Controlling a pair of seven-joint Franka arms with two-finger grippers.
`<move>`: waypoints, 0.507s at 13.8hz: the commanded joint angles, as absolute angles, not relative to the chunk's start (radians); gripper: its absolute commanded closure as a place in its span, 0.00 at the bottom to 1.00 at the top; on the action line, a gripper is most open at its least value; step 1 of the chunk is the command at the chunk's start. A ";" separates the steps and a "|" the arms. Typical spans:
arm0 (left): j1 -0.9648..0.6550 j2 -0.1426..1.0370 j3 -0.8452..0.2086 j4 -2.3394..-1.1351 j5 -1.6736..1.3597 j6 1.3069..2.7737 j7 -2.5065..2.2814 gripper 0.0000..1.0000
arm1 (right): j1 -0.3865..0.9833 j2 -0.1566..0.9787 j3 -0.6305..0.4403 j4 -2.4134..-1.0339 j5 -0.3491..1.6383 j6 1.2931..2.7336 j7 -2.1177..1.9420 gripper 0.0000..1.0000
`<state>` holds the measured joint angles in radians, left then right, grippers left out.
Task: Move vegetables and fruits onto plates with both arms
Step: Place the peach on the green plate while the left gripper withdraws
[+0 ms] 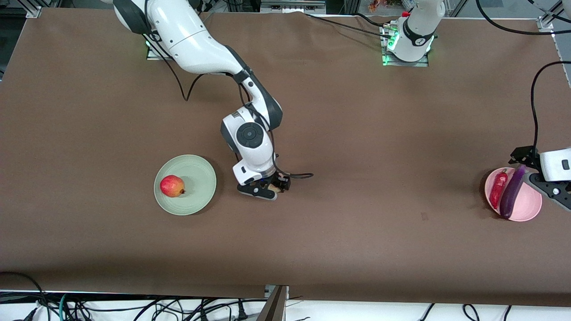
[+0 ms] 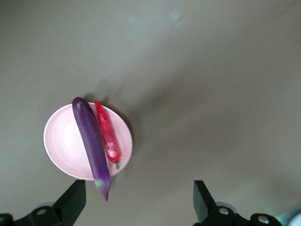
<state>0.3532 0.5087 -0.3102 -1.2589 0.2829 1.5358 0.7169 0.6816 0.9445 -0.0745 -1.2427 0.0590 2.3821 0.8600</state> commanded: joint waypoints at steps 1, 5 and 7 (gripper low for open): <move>0.199 0.526 -0.299 -1.125 0.304 1.377 0.530 0.00 | 0.649 0.867 -0.060 -1.246 0.061 2.249 0.766 0.77; 0.040 0.491 -0.299 -1.065 0.298 1.350 0.272 0.00 | 0.579 0.757 -0.066 -1.282 0.083 2.059 0.544 0.77; 0.031 0.489 -0.298 -1.017 0.292 1.344 0.238 0.00 | 0.507 0.700 -0.067 -1.351 0.083 2.034 0.361 0.77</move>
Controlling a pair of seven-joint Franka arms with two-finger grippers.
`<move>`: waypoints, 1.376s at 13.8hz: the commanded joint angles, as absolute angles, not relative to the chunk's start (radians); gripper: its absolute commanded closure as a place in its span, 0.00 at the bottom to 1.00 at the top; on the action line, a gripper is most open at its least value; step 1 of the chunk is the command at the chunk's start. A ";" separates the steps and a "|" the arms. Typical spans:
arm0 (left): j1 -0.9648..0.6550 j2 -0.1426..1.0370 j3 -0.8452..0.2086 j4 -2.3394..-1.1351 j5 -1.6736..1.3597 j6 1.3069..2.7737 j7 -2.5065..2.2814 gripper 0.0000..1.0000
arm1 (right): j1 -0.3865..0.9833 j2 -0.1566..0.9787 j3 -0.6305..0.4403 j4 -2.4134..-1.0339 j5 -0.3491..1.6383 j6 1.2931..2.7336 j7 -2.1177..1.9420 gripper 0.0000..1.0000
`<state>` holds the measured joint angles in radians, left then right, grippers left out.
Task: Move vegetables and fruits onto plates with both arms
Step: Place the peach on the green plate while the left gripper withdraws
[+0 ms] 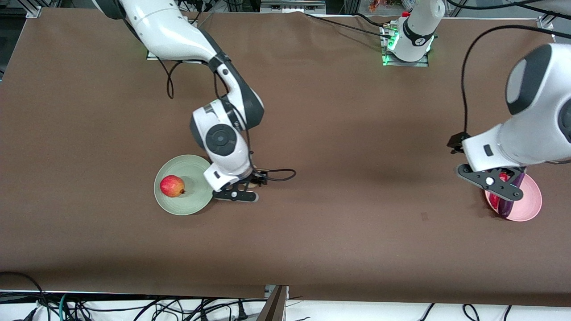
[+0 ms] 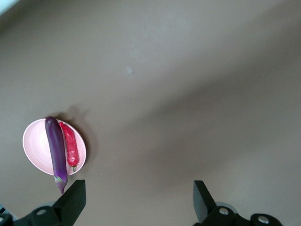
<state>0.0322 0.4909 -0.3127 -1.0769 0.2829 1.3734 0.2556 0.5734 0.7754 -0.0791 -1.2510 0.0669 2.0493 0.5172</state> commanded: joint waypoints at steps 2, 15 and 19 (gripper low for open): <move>0.047 0.448 -0.272 -1.032 0.223 1.370 0.204 0.00 | 0.439 0.657 -0.069 -1.445 0.083 2.081 0.197 0.76; -0.009 -0.025 -0.046 -1.701 0.049 1.747 0.035 0.00 | 0.353 0.612 -0.069 -1.626 0.147 2.264 0.101 0.00; -0.020 -0.072 -0.038 -1.759 0.046 1.752 0.032 0.00 | 0.356 0.502 -0.069 -1.588 0.130 2.114 0.094 0.00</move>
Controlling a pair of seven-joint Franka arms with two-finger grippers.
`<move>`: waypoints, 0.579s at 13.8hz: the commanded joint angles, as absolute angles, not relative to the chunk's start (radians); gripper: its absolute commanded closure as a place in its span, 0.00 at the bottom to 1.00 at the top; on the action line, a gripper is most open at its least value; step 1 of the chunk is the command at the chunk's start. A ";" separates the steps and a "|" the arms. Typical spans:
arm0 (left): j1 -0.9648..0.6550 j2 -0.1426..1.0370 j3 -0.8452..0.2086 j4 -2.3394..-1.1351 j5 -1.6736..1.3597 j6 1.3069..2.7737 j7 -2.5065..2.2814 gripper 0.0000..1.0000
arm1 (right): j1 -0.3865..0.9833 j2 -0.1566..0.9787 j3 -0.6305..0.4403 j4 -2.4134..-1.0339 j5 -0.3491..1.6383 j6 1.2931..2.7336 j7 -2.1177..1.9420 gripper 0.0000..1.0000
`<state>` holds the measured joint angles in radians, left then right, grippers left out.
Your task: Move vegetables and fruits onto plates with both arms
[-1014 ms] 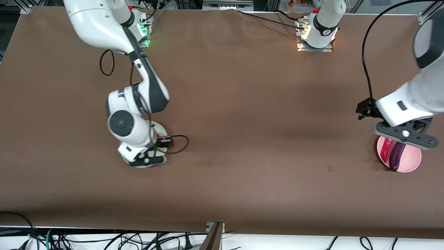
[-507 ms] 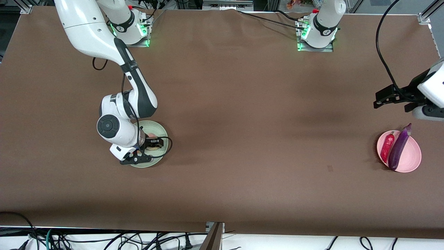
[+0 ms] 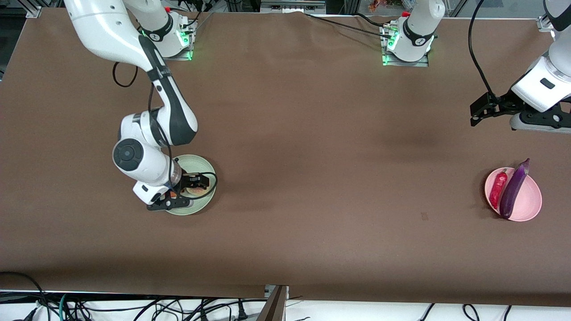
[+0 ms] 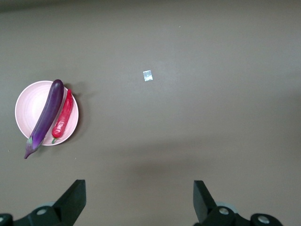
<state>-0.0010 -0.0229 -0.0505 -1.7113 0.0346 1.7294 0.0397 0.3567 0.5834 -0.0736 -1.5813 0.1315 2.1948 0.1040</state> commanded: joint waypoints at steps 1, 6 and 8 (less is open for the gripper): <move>-0.024 -0.074 -0.038 -1.758 0.046 1.752 0.032 0.00 | 0.354 0.474 -0.072 -1.565 0.120 2.044 0.086 0.00; -0.055 -0.075 -0.026 -1.747 0.055 1.749 0.032 0.00 | 0.353 0.301 -0.139 -1.433 0.104 1.645 0.020 0.00; -0.057 -0.078 -0.025 -1.747 0.054 1.738 0.029 0.00 | 0.353 0.214 -0.176 -1.436 0.103 1.547 -0.010 0.00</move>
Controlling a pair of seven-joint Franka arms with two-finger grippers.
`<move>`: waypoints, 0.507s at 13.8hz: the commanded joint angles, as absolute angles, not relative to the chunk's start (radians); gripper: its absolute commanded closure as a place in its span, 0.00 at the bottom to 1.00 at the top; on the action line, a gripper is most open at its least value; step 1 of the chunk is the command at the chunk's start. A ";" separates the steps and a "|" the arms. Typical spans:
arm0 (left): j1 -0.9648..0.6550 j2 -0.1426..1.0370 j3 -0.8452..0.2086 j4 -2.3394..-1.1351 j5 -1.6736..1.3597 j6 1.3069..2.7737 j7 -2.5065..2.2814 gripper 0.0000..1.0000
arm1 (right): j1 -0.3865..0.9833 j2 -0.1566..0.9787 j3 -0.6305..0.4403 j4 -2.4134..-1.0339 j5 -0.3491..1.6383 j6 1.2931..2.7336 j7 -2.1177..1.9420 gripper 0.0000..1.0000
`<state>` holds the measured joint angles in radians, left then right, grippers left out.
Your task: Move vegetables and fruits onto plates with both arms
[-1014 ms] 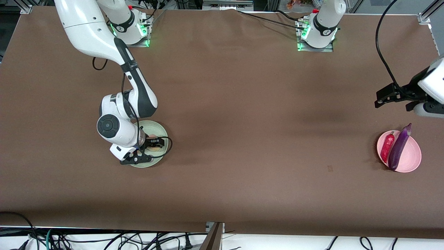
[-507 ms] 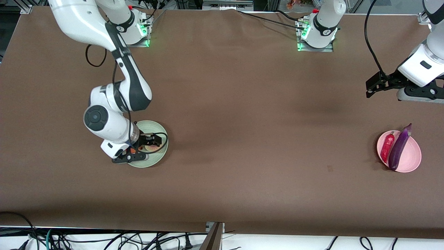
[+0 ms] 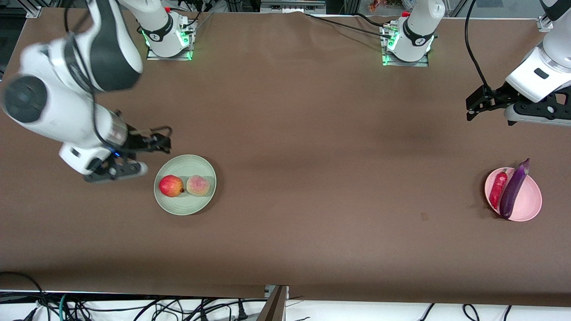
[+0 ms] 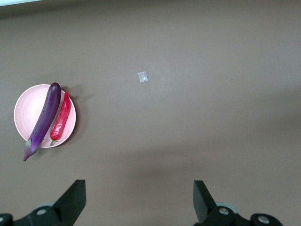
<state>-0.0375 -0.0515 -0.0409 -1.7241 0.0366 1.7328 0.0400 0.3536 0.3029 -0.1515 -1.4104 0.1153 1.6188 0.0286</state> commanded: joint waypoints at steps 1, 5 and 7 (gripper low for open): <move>-0.058 -0.080 -0.025 -1.743 0.048 1.715 0.025 0.00 | 0.353 0.178 -0.189 -1.456 0.103 1.523 -0.020 0.00; -0.058 -0.064 -0.025 -1.704 0.046 1.692 -0.009 0.00 | 0.354 0.008 -0.196 -1.673 0.072 1.592 -0.023 0.00; -0.057 -0.063 -0.025 -1.704 0.048 1.690 -0.009 0.00 | 0.357 0.021 -0.196 -1.642 0.072 1.589 -0.026 0.00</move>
